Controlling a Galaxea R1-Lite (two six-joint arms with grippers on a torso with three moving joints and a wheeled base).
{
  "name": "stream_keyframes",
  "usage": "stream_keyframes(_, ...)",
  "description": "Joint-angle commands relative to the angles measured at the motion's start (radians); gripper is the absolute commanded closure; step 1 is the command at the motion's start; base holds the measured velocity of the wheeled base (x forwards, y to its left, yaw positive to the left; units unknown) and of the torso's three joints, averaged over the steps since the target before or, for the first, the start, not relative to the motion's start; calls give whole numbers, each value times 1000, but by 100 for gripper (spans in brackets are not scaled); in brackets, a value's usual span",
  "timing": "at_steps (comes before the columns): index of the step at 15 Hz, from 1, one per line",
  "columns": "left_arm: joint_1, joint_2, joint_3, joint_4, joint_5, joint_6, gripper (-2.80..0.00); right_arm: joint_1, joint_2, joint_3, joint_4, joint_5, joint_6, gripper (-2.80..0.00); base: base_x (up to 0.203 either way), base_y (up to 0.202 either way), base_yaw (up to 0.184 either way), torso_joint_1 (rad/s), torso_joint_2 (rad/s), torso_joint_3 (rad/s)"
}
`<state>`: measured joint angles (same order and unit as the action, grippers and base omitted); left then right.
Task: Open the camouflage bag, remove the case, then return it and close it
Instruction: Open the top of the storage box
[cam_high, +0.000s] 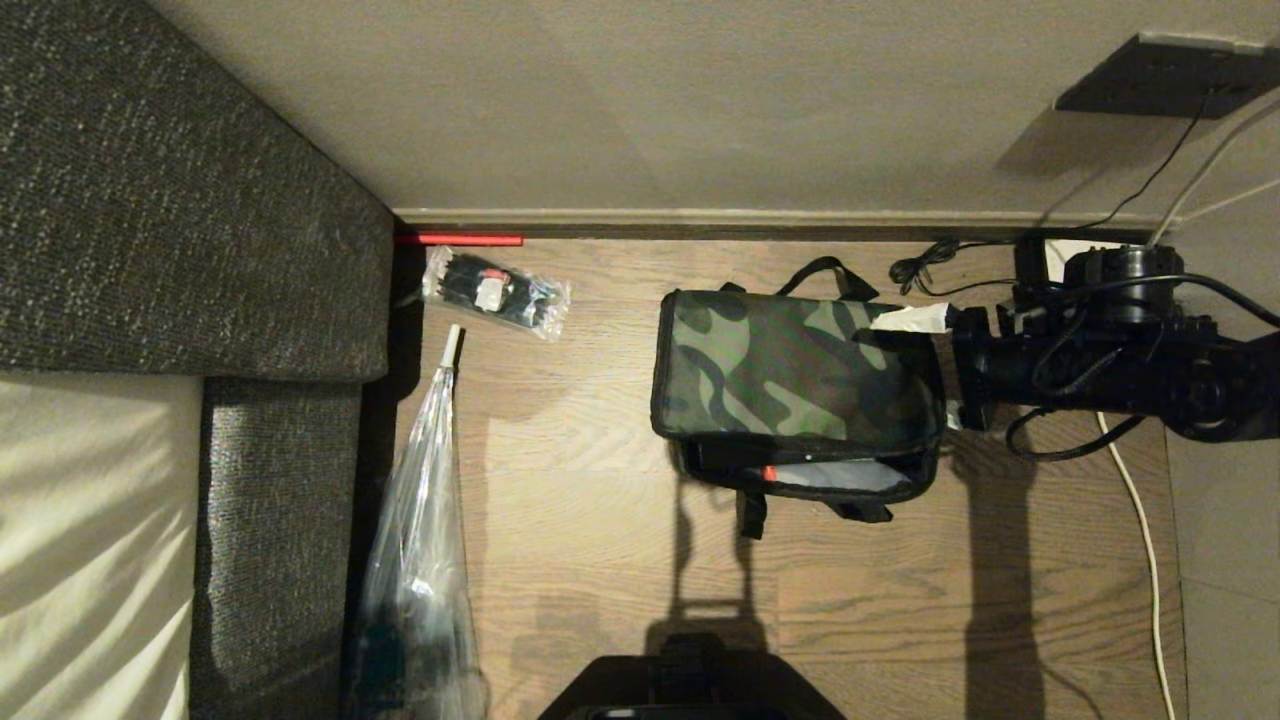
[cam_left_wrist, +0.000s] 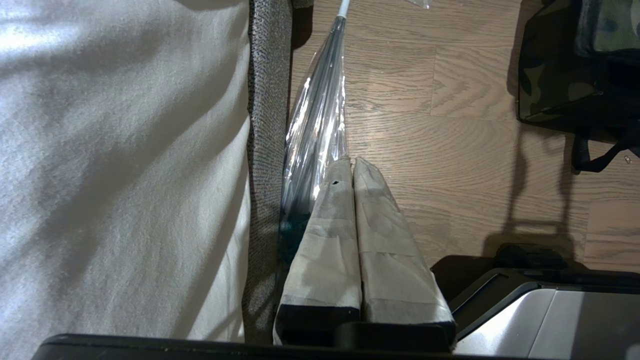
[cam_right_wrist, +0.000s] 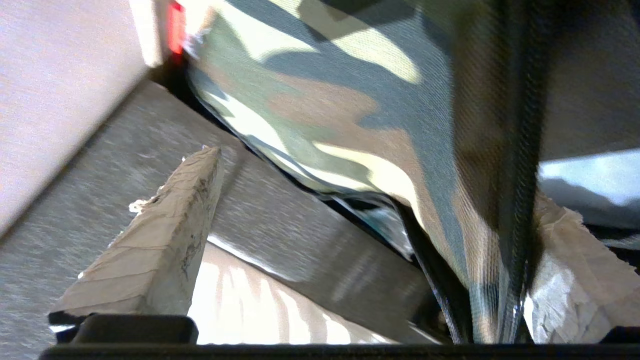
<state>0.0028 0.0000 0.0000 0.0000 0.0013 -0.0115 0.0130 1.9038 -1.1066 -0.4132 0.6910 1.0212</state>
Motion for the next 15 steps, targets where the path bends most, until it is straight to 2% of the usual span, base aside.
stream_keyframes(1,0,0,0,0,0,-1,0,-1,-13,-43,-14,5,50,-280,0,0,0,0,0,0)
stream_keyframes(4,0,0,0,0,0,-1,0,-1,-25,-71,-95,1,117,-280,0,0,0,0,0,0)
stream_keyframes(8,0,0,0,0,0,-1,0,2,-42,-94,-197,1,102,-280,0,0,0,0,0,0)
stream_keyframes(13,0,0,0,0,0,-1,0,1,-52,-86,-271,-10,-17,-280,0,0,0,0,0,0)
stream_keyframes(15,0,0,0,0,0,-1,0,1,-49,-94,-295,-50,-89,-280,0,0,0,0,0,0)
